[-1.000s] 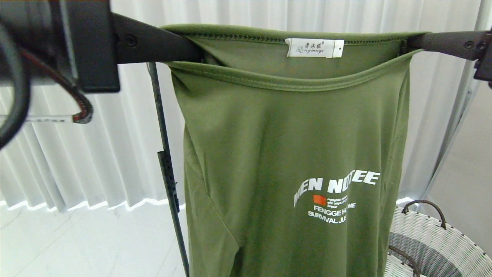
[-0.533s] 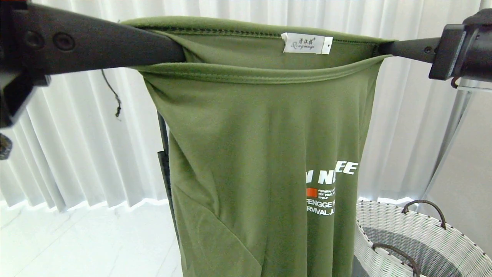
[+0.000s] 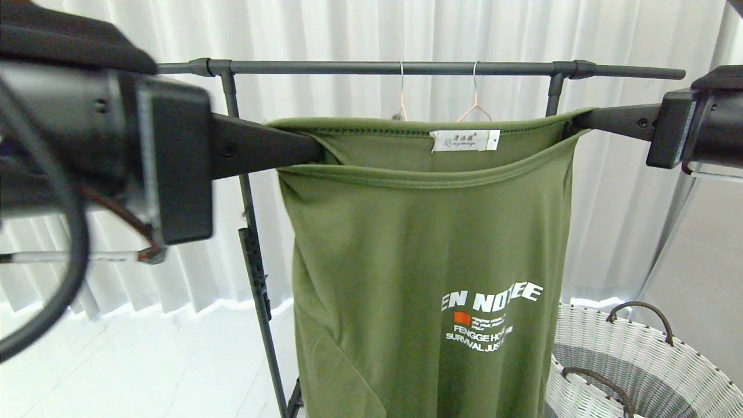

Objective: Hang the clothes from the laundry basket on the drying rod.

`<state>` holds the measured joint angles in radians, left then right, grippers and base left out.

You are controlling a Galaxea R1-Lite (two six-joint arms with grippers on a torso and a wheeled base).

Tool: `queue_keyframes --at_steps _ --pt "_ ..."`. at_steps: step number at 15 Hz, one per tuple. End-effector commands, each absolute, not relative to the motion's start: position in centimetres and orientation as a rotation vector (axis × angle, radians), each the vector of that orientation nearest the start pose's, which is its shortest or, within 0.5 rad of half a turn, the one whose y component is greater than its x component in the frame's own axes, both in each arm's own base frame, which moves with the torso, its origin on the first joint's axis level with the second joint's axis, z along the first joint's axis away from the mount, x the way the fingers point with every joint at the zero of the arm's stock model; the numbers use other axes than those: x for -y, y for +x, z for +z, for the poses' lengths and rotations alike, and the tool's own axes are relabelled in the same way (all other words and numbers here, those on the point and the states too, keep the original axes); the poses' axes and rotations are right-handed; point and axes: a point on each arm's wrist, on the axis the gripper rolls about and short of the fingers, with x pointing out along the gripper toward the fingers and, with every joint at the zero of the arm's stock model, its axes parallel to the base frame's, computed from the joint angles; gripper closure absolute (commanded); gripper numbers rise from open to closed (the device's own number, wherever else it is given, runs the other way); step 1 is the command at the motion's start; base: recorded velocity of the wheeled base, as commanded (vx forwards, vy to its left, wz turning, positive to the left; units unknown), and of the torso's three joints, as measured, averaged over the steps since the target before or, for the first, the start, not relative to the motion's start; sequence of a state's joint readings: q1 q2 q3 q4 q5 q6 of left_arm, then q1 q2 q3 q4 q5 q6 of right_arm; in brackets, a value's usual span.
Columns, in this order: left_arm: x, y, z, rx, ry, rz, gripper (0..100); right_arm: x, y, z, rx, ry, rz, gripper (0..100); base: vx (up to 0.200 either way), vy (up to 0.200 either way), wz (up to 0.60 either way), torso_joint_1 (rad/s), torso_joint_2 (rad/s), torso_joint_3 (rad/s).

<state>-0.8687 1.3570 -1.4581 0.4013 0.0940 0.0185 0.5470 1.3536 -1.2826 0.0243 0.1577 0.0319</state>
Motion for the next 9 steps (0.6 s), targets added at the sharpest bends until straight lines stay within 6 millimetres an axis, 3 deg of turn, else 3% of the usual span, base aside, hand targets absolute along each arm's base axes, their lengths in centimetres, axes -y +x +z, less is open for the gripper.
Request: queue_keyframes --at_steps 1,4,9 --pt "18.0 18.2 34.2 -0.325 0.172 -0.687 100 -11.4 18.0 34.3 -0.112 0.013 0.702 100 0.000 0.000 0.00 0.000 0.00 0.000" --pt "18.6 19.8 32.6 -0.382 0.189 -0.657 100 -11.4 18.0 33.3 -0.147 0.018 0.701 100 0.000 0.000 0.00 0.000 0.00 0.000" --pt "18.2 20.7 32.5 -0.370 0.186 -0.626 100 -11.4 18.1 33.3 -0.127 0.027 0.700 100 0.000 0.000 0.00 0.000 0.00 0.000"
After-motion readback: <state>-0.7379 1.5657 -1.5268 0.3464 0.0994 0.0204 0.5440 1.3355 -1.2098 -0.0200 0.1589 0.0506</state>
